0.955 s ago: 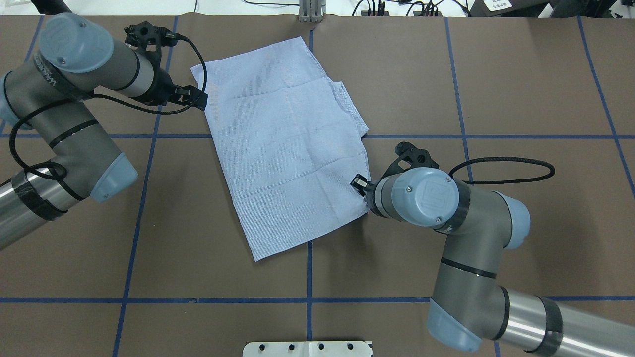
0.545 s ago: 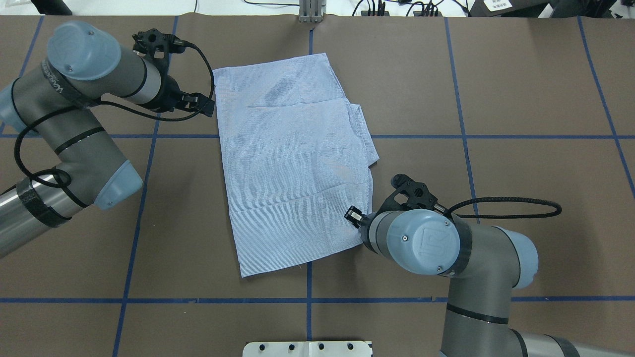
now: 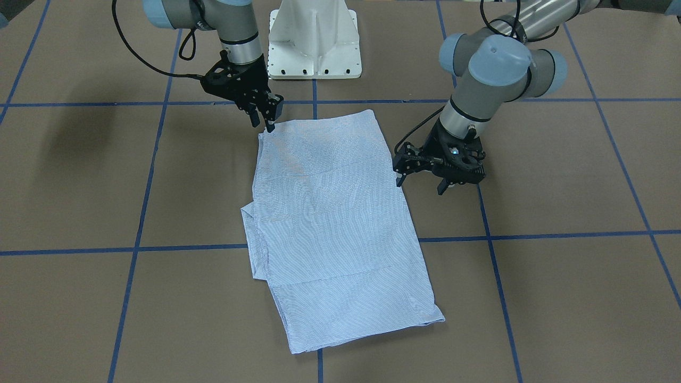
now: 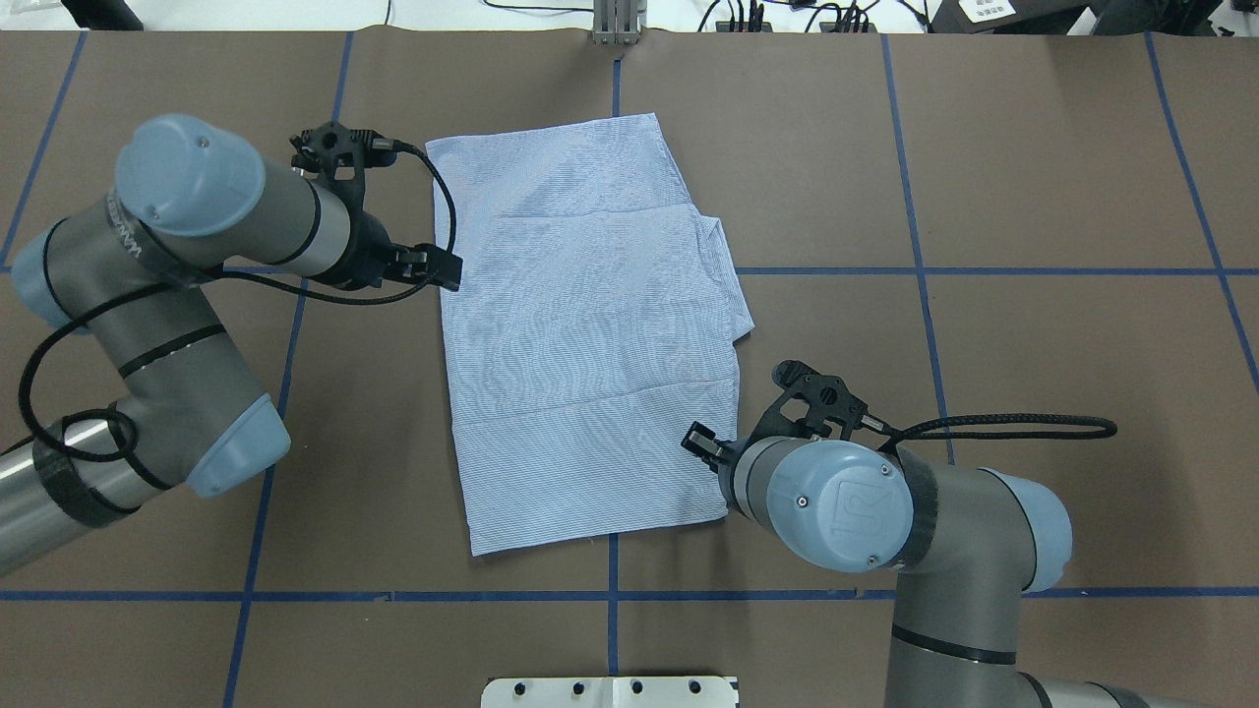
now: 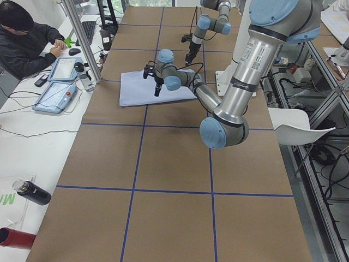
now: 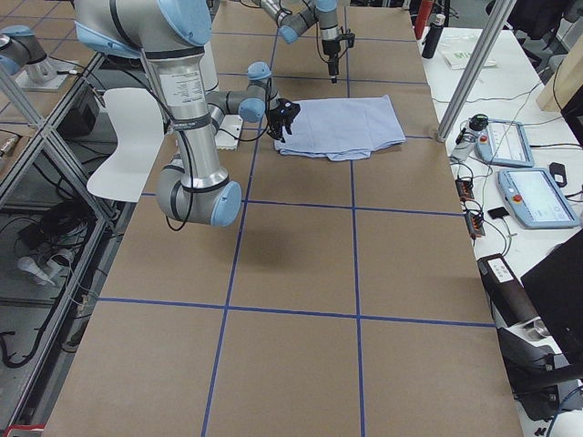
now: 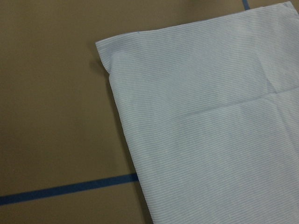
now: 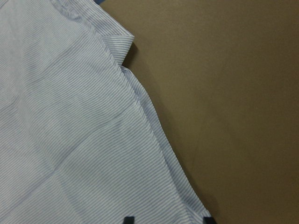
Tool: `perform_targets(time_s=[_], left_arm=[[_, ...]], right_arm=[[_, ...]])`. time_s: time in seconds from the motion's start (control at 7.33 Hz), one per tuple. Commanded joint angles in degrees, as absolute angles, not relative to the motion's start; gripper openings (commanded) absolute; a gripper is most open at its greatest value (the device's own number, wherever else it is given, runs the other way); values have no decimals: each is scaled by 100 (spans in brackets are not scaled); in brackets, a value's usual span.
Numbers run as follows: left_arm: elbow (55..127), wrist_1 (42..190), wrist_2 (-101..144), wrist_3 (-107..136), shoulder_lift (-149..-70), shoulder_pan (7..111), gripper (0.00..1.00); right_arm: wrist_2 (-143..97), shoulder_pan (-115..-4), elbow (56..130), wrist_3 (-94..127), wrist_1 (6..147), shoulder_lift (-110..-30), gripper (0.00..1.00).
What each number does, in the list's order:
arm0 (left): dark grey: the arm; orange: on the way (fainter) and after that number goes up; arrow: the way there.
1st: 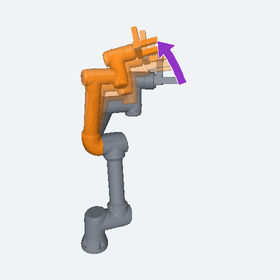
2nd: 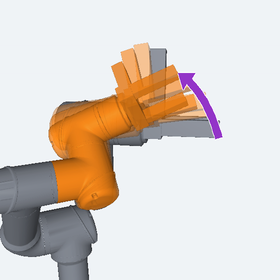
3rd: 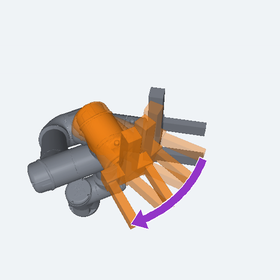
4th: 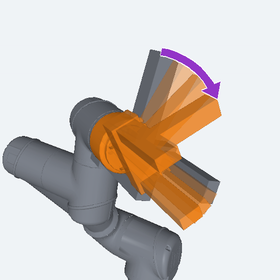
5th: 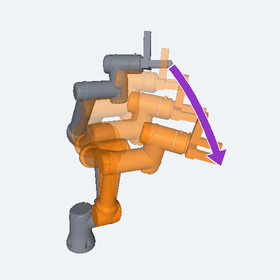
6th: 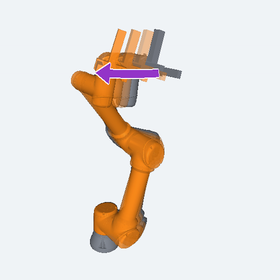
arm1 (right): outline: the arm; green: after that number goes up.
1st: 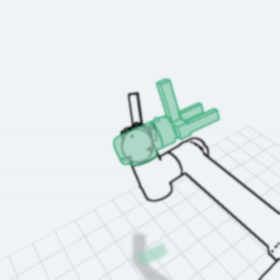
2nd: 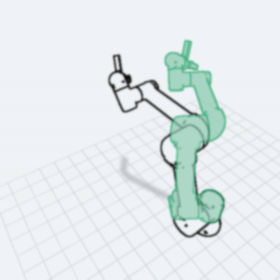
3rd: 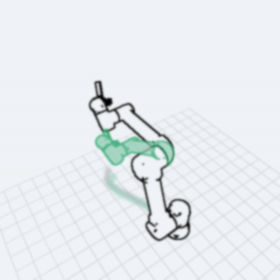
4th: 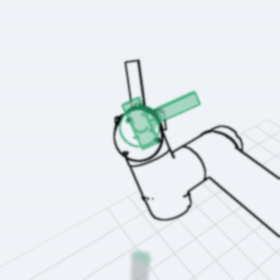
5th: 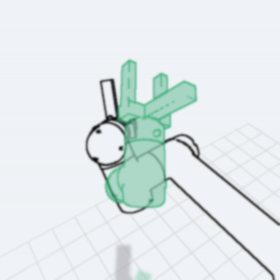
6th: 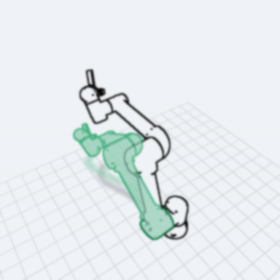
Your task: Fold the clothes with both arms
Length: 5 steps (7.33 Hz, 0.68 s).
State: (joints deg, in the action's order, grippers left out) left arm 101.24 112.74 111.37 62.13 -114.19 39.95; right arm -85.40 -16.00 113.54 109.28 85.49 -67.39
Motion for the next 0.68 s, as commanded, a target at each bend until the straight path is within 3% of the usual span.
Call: perform_targets(time_s=[0.0,0.55], left_arm=[[10835,11294,10996,7115,-10892,3378,100],[11039,11338,10424,8874,-10617,2296,100]], right_arm=[[-8752,-1879,11513,10137,8682,-6750,100],[-8938,-2136,11566,9993,8754,-6750,100]])
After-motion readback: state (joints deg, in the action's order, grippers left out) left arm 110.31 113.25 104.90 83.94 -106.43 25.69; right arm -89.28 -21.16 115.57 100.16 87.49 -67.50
